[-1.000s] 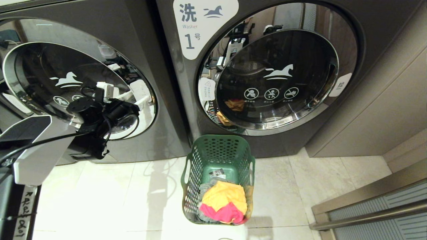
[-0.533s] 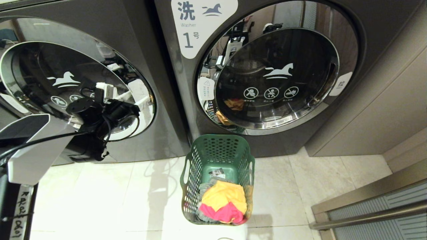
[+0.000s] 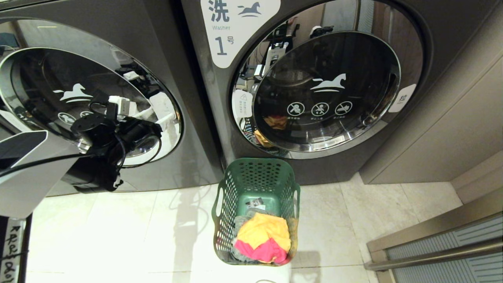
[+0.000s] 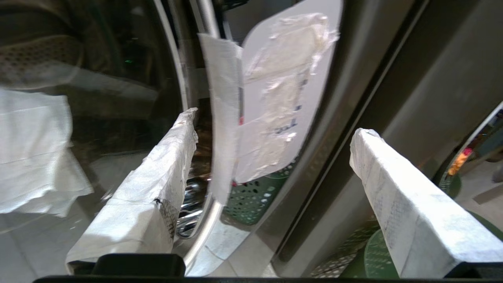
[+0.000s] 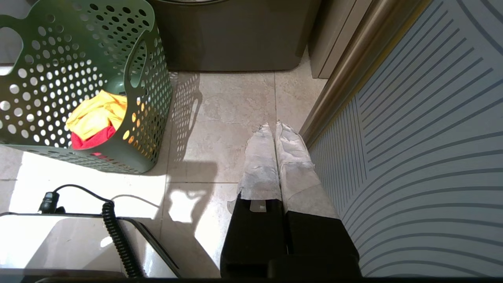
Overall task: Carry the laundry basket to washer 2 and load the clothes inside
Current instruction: Open the lid of the washing machine
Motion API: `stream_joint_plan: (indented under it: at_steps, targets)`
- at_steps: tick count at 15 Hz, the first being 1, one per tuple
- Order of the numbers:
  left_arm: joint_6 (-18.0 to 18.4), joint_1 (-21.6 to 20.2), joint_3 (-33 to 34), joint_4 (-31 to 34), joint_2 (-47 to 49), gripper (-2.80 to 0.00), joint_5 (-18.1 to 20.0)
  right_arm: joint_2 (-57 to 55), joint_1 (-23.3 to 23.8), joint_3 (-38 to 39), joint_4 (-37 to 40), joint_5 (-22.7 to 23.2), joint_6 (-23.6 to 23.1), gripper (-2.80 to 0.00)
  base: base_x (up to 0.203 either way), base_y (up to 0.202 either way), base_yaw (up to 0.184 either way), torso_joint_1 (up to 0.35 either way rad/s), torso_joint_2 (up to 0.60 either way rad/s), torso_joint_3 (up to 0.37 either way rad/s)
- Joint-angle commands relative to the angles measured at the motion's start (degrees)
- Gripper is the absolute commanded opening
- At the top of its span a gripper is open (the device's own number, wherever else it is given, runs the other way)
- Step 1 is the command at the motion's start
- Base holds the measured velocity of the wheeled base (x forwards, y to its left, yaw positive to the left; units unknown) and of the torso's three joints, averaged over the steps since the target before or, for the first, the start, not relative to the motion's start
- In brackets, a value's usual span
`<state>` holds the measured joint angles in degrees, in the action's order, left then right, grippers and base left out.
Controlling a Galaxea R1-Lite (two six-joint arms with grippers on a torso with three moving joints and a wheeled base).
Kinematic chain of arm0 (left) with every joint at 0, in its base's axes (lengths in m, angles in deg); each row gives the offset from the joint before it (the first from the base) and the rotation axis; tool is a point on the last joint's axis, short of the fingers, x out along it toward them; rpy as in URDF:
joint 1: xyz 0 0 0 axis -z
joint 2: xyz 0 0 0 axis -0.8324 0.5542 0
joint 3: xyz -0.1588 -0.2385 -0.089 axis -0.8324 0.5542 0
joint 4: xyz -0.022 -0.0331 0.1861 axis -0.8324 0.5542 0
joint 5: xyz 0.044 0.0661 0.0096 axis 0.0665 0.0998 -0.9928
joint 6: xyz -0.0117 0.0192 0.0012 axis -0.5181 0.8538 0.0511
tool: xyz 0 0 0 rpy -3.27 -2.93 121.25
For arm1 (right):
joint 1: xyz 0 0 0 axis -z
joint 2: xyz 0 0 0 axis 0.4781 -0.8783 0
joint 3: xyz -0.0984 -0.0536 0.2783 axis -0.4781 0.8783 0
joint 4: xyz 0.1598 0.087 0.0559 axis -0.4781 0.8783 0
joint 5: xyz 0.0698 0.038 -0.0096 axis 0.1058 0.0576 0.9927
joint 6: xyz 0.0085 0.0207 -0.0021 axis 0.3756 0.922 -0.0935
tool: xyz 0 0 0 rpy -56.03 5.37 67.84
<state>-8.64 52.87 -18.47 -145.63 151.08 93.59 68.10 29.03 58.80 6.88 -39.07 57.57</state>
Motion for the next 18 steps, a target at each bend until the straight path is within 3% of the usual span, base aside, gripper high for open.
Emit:
stream_joint_plan:
  at_steps: [1, 9, 18]
  targets:
    - [-0.5, -0.2, -0.7, -0.4, -0.1, 0.00, 0.5, 0.0, 0.0, 0.0, 0.0, 0.0, -0.1, -2.80, 0.000, 0.000, 0.000, 0.000, 0.00, 0.000]
    - [-2.6, -1.8, -5.6, -0.4, 4.7, 0.00, 11.8, 0.0, 0.0, 0.0, 0.0, 0.0, -0.1, -2.80, 0.000, 0.000, 0.000, 0.000, 0.00, 0.000]
    - [-8.2, -4.0, -21.4, -0.2, 12.3, 0.00, 16.1, 0.0, 0.0, 0.0, 0.0, 0.0, -0.1, -2.80, 0.000, 0.000, 0.000, 0.000, 0.00, 0.000]
